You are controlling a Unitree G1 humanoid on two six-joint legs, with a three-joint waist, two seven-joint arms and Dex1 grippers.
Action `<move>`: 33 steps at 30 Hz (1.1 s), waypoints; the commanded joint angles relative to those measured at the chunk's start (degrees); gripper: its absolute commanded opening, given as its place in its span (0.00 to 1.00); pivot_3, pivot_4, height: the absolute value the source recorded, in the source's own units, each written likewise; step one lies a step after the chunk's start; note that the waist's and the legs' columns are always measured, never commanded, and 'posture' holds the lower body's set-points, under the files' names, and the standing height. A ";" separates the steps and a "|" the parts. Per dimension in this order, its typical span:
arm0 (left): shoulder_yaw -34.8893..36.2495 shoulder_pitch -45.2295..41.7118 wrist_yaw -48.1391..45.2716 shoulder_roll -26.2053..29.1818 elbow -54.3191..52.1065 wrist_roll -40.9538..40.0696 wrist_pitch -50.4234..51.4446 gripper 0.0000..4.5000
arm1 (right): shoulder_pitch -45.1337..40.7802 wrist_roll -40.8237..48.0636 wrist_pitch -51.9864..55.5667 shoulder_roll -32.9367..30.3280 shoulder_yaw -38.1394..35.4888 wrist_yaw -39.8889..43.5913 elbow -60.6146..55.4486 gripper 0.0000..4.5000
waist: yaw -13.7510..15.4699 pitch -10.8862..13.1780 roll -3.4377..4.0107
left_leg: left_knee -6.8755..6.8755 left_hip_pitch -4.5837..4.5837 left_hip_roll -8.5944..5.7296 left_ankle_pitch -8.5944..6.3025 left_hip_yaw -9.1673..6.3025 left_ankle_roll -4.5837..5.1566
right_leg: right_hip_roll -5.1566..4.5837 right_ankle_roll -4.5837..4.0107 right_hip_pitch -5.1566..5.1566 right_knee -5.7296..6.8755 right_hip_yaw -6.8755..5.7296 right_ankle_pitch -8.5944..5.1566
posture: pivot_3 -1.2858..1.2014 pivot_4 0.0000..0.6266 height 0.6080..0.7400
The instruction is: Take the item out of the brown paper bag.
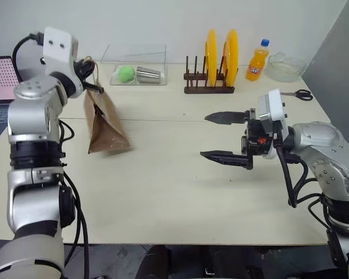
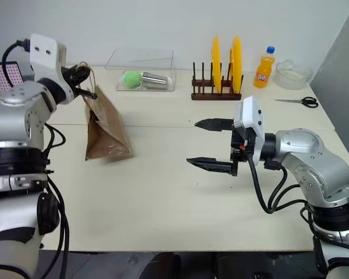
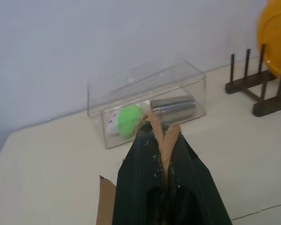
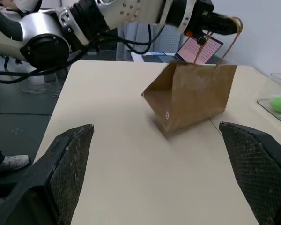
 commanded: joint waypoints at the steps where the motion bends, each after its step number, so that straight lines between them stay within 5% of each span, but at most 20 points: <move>1: -2.08 -8.40 -6.19 1.40 6.22 1.30 -5.71 0.01 | 1.45 1.64 0.84 -1.00 -3.10 -1.94 -3.79 1.00 | 0.06 0.00 -0.01 | 0.01 -0.03 -0.01 0.00 -0.01 0.00 | -0.01 0.00 0.00 0.00 -0.02 0.00 | 0.52 0.24 1.00; 15: -4.97 -27.86 -24.44 -9.45 36.74 3.27 -28.41 0.01 | 12.79 0.45 3.31 -2.41 -8.53 -13.29 -12.82 1.00 | -0.06 0.02 -0.04 | 0.18 -0.47 -0.02 -0.01 0.02 0.04 | -0.01 0.01 -0.28 0.03 -0.12 0.00 | 0.52 0.24 1.00; 33: -1.22 -33.25 -27.89 -24.79 47.14 4.12 -37.17 0.01 | 29.48 3.53 9.48 -3.69 -16.88 -27.09 -27.49 1.00 | -0.12 0.07 -0.10 | 0.78 -0.57 0.02 -0.13 0.00 0.37 | 0.04 0.38 -0.18 0.25 -0.20 -0.12 | 0.52 0.24 1.00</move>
